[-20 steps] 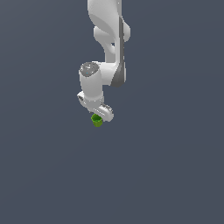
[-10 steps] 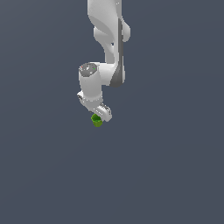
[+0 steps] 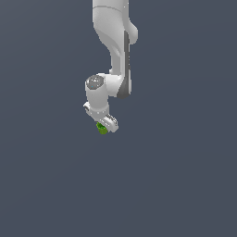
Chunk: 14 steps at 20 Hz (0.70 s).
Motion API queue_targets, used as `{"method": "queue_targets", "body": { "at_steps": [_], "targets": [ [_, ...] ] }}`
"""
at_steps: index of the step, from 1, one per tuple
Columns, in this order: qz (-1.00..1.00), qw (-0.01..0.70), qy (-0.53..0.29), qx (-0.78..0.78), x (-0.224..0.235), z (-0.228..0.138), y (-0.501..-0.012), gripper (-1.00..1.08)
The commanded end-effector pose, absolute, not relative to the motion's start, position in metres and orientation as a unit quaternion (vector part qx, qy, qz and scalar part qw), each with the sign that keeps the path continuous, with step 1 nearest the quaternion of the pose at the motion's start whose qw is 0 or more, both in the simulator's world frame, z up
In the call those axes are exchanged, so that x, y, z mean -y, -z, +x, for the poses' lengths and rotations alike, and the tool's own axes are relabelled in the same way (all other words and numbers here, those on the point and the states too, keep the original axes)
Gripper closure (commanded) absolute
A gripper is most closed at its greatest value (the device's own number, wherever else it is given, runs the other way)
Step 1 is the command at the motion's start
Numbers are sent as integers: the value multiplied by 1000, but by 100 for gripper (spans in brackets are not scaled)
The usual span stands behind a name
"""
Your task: Pick up the object and move it to a goal position.
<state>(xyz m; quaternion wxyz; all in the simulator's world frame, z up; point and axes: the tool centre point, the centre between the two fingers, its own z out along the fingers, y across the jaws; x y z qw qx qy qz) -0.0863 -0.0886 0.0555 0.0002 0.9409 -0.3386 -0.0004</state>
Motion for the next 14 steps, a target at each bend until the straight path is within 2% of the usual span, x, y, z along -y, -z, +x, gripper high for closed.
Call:
{"method": "queue_targets", "body": {
  "at_steps": [1, 5, 6, 14],
  "targets": [
    [941, 0, 0, 339, 89, -86, -47, -92],
    [941, 0, 0, 339, 88, -86, -42, -92],
    [941, 0, 0, 339, 88, -86, -42, 108],
    [941, 0, 0, 339, 88, -86, -42, 108]
  ]
}}
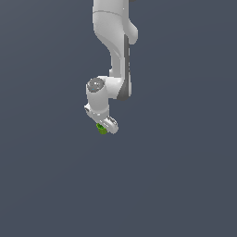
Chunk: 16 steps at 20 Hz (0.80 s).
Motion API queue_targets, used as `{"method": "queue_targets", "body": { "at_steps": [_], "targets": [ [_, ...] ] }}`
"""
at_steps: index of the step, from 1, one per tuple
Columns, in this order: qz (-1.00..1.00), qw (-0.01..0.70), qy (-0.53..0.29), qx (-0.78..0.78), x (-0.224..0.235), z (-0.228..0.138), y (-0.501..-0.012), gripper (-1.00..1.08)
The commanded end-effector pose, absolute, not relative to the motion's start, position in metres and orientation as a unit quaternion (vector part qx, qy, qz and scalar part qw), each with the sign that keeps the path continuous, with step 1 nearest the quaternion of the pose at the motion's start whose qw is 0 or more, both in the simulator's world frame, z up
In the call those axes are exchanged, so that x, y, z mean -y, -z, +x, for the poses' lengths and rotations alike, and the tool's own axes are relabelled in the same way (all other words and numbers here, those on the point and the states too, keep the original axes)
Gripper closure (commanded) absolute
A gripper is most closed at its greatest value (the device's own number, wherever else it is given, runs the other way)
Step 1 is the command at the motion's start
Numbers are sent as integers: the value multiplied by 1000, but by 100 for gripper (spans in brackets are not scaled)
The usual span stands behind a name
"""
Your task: Pick up the object and move it to a goal position.
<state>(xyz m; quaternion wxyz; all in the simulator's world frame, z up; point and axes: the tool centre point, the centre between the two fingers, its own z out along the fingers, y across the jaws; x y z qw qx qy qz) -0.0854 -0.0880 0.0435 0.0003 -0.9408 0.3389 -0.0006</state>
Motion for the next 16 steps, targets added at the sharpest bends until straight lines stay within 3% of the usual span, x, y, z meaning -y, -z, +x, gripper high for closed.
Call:
{"method": "queue_targets", "body": {
  "at_steps": [1, 9, 16],
  "targets": [
    [-941, 0, 0, -339, 88, -86, -42, 108],
    [-941, 0, 1, -339, 73, -82, -52, 108],
    [-941, 0, 0, -339, 29, -71, -78, 108]
  ]
}}
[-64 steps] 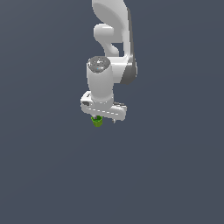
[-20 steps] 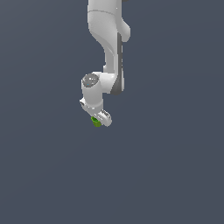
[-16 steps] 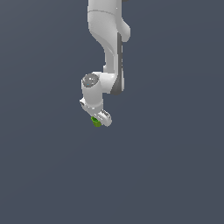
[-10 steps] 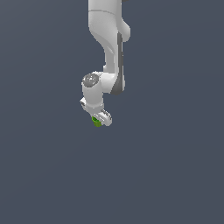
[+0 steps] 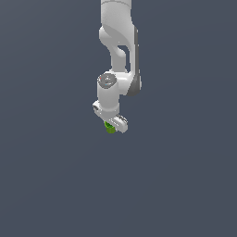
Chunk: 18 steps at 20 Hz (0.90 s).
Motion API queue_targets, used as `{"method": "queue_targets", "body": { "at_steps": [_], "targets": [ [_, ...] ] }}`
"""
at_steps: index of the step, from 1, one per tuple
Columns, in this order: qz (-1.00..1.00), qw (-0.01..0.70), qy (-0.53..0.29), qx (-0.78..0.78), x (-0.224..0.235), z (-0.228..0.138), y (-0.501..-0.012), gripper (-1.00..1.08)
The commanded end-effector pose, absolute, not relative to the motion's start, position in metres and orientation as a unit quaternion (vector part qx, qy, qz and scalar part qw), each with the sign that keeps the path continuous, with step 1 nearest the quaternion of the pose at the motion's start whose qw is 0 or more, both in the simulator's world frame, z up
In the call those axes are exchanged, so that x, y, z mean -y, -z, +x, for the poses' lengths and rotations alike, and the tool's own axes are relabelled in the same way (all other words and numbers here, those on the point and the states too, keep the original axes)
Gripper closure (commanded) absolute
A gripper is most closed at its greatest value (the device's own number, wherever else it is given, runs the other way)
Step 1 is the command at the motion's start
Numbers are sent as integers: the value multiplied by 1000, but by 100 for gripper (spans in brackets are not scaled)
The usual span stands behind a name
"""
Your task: Pick up the object and move it to a goal position.
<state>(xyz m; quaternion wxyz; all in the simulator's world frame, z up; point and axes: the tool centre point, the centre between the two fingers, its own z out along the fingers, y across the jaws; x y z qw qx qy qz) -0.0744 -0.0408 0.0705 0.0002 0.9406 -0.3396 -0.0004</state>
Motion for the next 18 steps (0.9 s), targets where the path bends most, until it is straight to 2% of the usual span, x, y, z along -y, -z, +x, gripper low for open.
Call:
{"method": "queue_targets", "body": {
  "at_steps": [1, 10, 18],
  "targets": [
    [941, 0, 0, 339, 20, -69, -83, 108],
    [941, 0, 0, 339, -54, -49, -127, 108],
    [941, 0, 0, 339, -81, -40, -142, 108]
  ]
}}
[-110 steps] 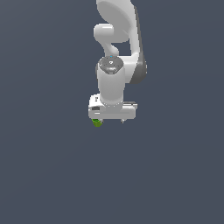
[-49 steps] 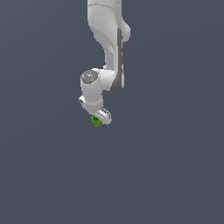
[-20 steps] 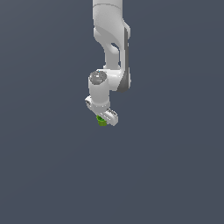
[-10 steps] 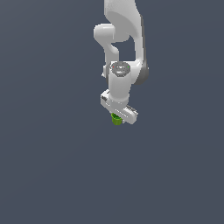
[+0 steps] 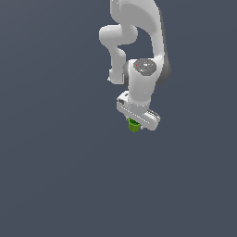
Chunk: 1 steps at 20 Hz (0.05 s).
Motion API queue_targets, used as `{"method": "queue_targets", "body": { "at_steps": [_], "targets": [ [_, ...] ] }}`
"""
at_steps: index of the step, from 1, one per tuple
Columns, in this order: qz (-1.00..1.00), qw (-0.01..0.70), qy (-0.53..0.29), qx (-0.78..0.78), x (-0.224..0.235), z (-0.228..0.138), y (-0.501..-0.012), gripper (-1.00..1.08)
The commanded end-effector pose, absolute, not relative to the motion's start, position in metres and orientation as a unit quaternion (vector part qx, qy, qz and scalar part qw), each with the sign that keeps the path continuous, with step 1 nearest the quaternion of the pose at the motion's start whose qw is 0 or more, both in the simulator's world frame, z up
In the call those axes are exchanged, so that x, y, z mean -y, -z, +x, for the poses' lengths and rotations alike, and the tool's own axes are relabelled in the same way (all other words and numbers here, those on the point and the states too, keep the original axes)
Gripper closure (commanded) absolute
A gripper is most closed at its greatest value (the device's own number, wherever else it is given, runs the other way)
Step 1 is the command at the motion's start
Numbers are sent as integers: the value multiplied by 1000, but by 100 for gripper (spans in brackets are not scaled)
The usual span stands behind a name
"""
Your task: Pick up the object and move it to a goal position.
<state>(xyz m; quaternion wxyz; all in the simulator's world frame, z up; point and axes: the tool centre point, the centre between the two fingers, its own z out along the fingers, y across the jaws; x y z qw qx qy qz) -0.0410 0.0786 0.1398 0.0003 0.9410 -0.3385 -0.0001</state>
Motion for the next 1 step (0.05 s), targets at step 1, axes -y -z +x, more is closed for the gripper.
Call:
{"method": "queue_targets", "body": {
  "at_steps": [1],
  "targets": [
    [941, 0, 0, 339, -81, -39, -142, 108]
  ]
}}
